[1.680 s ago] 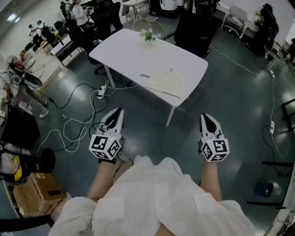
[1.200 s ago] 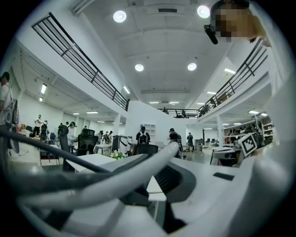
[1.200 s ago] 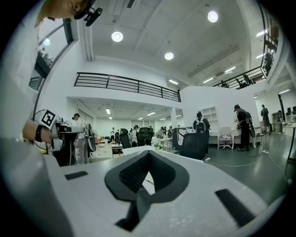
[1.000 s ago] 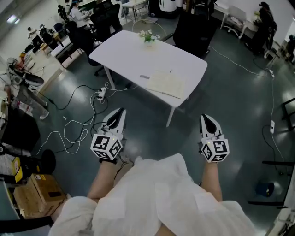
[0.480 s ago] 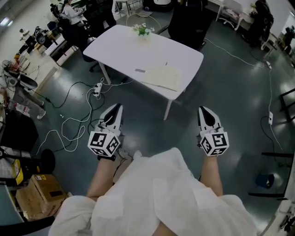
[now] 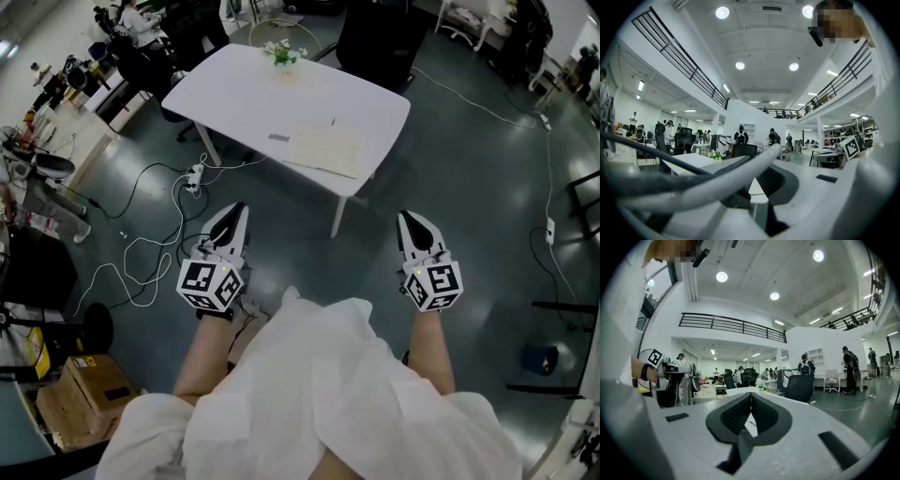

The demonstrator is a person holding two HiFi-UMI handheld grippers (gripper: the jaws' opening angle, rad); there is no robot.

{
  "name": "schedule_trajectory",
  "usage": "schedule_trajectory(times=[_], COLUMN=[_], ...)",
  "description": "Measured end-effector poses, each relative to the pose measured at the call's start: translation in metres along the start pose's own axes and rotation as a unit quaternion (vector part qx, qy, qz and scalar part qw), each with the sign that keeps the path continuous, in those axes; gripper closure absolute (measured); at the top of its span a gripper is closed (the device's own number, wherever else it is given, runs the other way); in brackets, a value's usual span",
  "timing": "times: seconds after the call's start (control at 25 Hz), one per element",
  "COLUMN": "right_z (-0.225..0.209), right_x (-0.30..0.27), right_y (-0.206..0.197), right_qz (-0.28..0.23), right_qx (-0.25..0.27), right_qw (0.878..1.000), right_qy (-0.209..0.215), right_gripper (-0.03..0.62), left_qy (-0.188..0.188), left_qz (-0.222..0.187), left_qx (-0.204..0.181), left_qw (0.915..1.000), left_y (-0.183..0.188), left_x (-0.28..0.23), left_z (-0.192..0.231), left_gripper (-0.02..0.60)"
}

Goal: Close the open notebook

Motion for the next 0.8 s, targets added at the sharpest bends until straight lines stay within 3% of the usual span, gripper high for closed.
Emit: schedule_trajectory(times=[0.4, 0.8], right_z=[-0.008, -0.017], right_x=[-0.050, -0.158], right_y=[-0.022, -0.026], right_qz=[0.030, 0.043], right_qx=[0.009, 0.017], right_qw=[1.000, 0.998], right_qy=[-0.005, -0.031], right_gripper=[0.570, 0.557], left_qy=[-0.010, -0.029], left_qz=[0.008, 0.017], left_qx=[0.010, 0.017], left_qw=[0.9999, 0.9993], left_y=[-0.022, -0.039], left_x=[-0.041, -0.121], left_z=[0.031, 0.125], left_gripper=[0.555, 0.555])
Point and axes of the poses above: the fingertips, and each gripper's own axes: x backward along the fingers, z to its left, y out of its top, the point moved 1 cm from there along x, backward along the fingers, and after that the axes turned 8 degrees about -x, right-handed, at the moved point
